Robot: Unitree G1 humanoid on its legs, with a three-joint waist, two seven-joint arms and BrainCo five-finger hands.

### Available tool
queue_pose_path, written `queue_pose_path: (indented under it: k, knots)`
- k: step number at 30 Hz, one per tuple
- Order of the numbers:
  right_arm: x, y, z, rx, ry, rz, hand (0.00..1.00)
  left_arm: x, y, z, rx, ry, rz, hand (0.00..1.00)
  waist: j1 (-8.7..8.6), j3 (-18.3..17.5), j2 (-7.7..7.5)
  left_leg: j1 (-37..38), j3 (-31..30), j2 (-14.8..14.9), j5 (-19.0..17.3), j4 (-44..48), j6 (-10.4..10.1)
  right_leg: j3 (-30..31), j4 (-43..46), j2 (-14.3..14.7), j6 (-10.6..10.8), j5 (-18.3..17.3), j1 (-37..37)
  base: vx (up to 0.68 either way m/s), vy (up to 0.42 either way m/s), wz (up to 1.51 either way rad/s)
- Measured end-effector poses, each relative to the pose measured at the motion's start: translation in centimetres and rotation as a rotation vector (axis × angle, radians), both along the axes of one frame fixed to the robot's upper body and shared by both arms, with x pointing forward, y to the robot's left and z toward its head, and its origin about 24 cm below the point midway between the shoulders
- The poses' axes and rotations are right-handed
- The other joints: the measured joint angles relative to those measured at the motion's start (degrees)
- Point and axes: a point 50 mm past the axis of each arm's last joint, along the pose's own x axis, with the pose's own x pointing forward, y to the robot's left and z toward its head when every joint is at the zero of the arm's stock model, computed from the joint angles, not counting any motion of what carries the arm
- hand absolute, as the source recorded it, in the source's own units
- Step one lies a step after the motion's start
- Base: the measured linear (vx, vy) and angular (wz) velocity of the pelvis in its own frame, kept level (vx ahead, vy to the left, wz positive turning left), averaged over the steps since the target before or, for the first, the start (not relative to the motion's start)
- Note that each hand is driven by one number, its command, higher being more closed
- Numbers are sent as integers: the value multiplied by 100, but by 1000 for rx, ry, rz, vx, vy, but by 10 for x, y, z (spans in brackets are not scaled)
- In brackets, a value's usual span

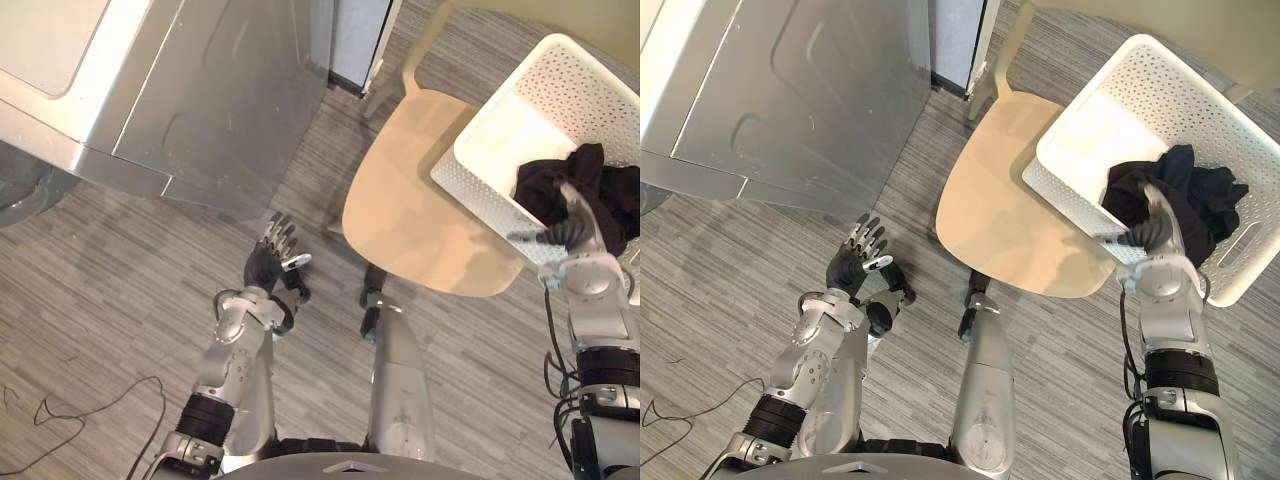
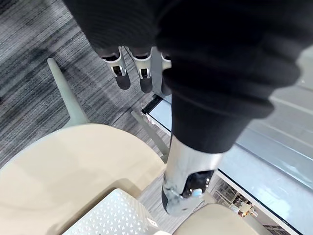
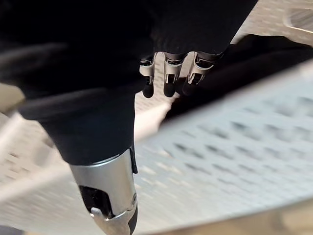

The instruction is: Pick up the laundry basket with both hands and put the clothes into the washing machine.

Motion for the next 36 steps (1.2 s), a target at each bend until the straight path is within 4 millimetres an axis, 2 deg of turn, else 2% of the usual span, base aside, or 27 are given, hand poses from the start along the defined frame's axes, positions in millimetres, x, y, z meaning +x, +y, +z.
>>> queue_pose_path:
  k: [1, 3, 6, 8, 9, 13, 21, 25, 28, 33, 34, 36]
  knots:
    - [-1, 3, 9, -6, -39, 11, 0, 0, 0, 0, 1, -1, -3, 0, 9, 0, 0, 0, -2, 31, -12, 50, 48, -2, 45, 10, 9, -21, 2, 21, -67, -2]
    - [-12, 9, 39, -36, -187, 24, 0, -1, -3, 0, 0, 1, -11, 0, 62, 0, 0, 2, -25, 103, -71, 195, 110, 1, 179, 33, 22, -105, 9, 14, -55, 0]
    - [-27, 24, 52, -77, -274, 71, 0, 0, 0, -4, 5, 15, -3, 0, 68, 0, 0, 4, -49, 136, -128, 289, 110, 10, 253, 35, 48, -227, 7, 1, -25, 0]
    - [-32, 32, 46, -50, -287, 88, 0, 0, 1, -5, 11, 19, -1, 0, 64, 0, 0, 3, -38, 157, -167, 337, 99, 32, 268, 41, 54, -232, 0, 3, -18, -7]
    - [-33, 34, 33, -17, -261, 79, 0, 0, 1, -5, 14, 20, -1, 0, 62, 0, 0, -3, -19, 169, -191, 362, 112, 54, 272, 47, 54, -231, -12, 5, -7, -7]
    - [-37, 35, 9, 47, -208, 62, 0, 0, 1, -5, 13, 22, -2, 0, 46, 0, 0, -60, 4, 169, -199, 367, 122, 78, 267, 47, 55, -224, -83, 6, -7, -3]
    - [-33, 32, -6, 88, -137, 67, 0, 0, 1, -5, 15, 26, -6, 0, 59, 0, 0, -78, -13, 211, -200, 431, 122, 47, 293, 54, 44, -211, -80, 12, -22, 0]
    - [-30, 22, -25, 122, -25, 58, 0, 0, 1, -5, 16, 25, -8, 0, 62, 0, -1, -114, -36, 216, -212, 456, 136, 27, 294, 51, 45, -212, -86, 5, -8, 1]
    - [-24, 13, -34, 117, 71, 61, 0, 0, 1, -5, 18, 23, -12, 0, 63, 0, -1, -162, -42, 215, -212, 464, 137, 23, 295, 48, 41, -209, -125, 0, 0, 0]
    - [1, 9, -41, 109, 175, 84, 0, -1, 5, -1, 24, 2, -9, 0, 51, -1, -1, -208, -47, 215, -221, 438, 153, -4, 225, 59, 25, -150, -151, 0, 0, 0]
    - [9, 7, -40, 100, 196, 84, 100, -2, 6, 0, 22, -4, -9, 0, 52, -1, -1, -220, -47, 215, -219, 424, 150, -12, 185, 66, 25, -121, -150, 0, 0, 0]
    - [18, 6, -39, 85, 234, 87, 100, -3, 6, 0, 20, -10, -15, 0, 56, -1, -1, -243, -47, 198, -196, 361, 117, -23, 114, 71, 28, -71, -158, 0, 0, 0]
